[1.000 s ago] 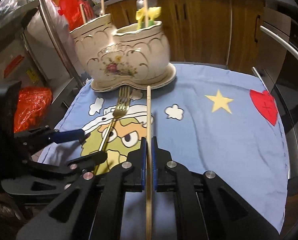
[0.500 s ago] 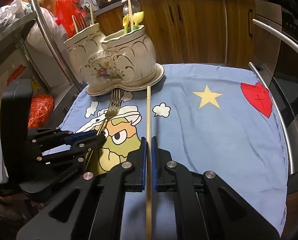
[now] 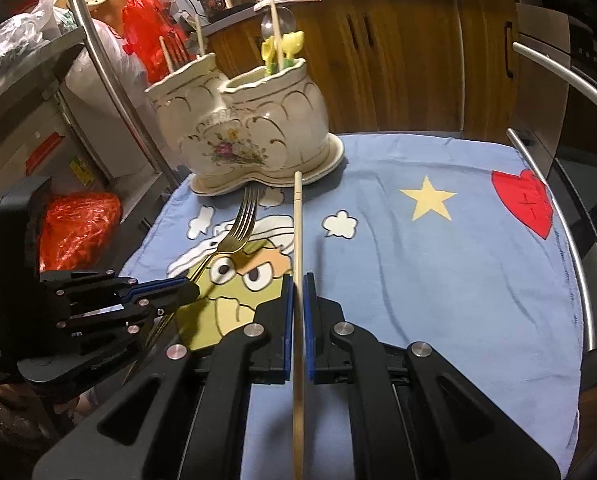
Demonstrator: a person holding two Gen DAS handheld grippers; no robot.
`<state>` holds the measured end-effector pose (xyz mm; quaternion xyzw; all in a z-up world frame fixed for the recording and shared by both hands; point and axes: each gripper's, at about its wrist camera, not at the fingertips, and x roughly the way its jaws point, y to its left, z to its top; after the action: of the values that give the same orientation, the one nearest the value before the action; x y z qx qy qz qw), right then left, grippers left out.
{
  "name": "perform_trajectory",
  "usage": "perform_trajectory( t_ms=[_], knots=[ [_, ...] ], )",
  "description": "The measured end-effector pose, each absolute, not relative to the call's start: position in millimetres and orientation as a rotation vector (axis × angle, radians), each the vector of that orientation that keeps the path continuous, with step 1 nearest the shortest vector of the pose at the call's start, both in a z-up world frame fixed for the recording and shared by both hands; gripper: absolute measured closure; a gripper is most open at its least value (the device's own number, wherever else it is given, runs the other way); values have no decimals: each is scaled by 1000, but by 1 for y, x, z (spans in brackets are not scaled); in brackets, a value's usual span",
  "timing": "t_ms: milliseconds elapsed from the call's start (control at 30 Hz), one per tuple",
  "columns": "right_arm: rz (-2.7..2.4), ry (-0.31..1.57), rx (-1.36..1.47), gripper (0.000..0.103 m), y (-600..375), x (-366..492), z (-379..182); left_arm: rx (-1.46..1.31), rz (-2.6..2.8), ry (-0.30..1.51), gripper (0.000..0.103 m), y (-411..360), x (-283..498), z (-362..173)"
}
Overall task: Organize utensils
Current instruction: 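Carry the chopstick into the smaller cup with the right tool while the left tool lifts the gold fork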
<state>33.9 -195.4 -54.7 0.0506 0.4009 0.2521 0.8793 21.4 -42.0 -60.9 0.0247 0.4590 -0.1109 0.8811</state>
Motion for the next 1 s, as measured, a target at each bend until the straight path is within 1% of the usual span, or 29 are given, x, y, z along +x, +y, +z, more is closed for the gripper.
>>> perform_trajectory(
  t_ms=[200,500,700,833,1000],
  knots=[
    [559,775,148,98,-198,33,-32,2,-288,870,96,-27,5,-31],
    [592,604,170,98,-196,49,24,-19,-334,647,96,-8,3,43],
    [604,507,203,98,-191,78,53,-48,-320,521,96,5,28,85],
    [584,460,221,98,-182,104,66,-79,-320,434,96,17,58,114],
    [566,371,261,98,-170,137,76,-105,-298,337,96,25,98,131]
  ],
)
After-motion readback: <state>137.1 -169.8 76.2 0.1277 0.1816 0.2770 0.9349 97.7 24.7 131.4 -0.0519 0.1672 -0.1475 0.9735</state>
